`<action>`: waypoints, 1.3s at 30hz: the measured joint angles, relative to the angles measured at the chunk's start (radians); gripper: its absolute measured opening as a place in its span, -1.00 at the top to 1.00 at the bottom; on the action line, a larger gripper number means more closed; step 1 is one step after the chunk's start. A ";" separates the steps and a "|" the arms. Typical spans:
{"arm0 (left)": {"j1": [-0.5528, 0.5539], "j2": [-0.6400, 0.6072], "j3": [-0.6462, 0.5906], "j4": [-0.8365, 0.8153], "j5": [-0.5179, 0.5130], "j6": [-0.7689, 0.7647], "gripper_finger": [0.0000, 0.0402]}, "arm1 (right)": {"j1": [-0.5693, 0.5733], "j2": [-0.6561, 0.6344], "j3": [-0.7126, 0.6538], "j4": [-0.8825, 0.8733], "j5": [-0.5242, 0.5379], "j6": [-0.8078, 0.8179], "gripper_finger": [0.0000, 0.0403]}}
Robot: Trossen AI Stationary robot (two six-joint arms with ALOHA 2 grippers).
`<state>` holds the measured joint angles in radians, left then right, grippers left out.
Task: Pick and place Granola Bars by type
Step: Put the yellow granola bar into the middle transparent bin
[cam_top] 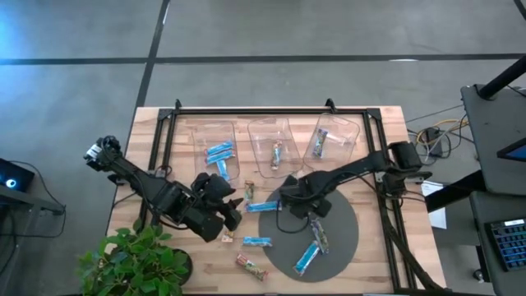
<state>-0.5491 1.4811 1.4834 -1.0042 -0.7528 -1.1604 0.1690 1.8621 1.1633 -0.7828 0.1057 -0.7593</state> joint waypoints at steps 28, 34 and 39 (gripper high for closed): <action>0.000 0.000 -0.016 0.020 -0.063 0.001 0.20 | -0.117 -0.355 0.253 0.006 -0.099 0.625 0.73; 0.002 0.000 -0.016 0.050 -0.102 0.011 0.20 | -0.403 -0.322 0.290 0.192 -0.227 1.152 0.69; 0.002 0.000 -0.016 0.065 -0.094 0.010 0.20 | -0.532 -0.264 0.290 0.190 -0.294 1.320 0.43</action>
<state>-0.5472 1.4815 1.4673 -0.9391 -0.8466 -1.1507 -0.3629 1.5983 1.4532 -0.5926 -0.1881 0.5608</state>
